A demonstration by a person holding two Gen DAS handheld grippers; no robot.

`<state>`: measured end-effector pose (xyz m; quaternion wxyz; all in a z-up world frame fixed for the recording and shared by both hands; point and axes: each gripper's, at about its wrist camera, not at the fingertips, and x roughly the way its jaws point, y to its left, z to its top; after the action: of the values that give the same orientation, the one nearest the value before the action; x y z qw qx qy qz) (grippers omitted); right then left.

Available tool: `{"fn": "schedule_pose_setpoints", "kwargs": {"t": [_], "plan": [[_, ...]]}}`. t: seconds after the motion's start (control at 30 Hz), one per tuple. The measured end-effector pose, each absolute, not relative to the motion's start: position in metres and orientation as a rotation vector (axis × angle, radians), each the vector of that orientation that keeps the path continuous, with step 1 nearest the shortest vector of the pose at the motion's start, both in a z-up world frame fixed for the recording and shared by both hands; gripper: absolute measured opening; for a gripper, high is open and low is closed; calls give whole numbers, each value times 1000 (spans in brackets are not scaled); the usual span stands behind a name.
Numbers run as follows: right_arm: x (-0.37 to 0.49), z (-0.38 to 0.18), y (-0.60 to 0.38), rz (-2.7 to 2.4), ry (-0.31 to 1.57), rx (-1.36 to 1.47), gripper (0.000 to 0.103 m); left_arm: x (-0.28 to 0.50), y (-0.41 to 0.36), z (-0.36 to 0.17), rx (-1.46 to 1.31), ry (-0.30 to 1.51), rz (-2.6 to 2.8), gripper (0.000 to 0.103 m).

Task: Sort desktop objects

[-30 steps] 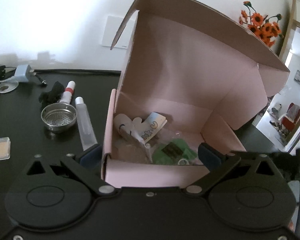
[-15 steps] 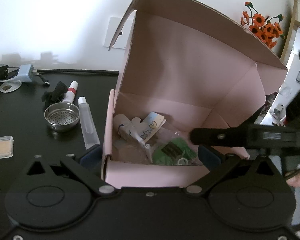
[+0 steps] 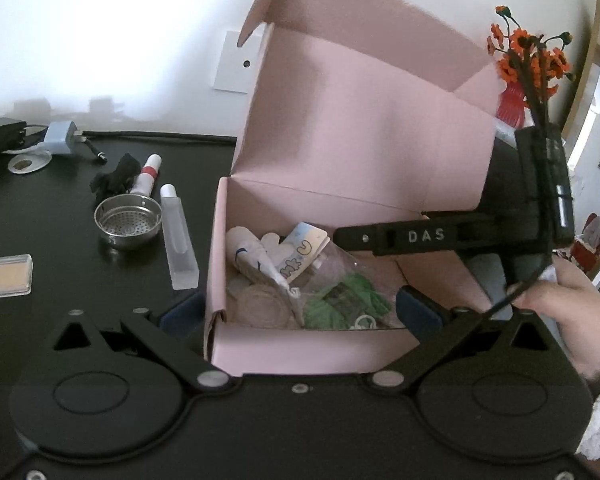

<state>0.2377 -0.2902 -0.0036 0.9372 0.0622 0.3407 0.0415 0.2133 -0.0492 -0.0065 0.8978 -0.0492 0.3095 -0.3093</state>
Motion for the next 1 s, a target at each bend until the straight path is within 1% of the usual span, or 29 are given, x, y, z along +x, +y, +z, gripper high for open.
{"fn": "schedule_pose_setpoints", "kwargs": {"t": [0.13, 0.33, 0.5, 0.67, 0.93, 1.0], "plan": [[234, -4, -298, 112, 689, 177, 102, 213, -48, -7, -108, 638, -638, 103], [193, 13, -314, 221, 641, 309, 102, 205, -50, -6, -118, 639, -620, 103], [146, 19, -328, 303, 663, 547, 102, 196, -54, -4, -131, 641, -576, 103], [130, 1, -335, 381, 682, 770, 102, 178, -66, -2, -132, 651, -489, 103], [155, -1, -346, 376, 640, 819, 102, 162, -73, -4, -158, 618, -387, 103], [161, 1, -349, 386, 653, 797, 102, 162, -73, -5, -162, 610, -389, 103]]}}
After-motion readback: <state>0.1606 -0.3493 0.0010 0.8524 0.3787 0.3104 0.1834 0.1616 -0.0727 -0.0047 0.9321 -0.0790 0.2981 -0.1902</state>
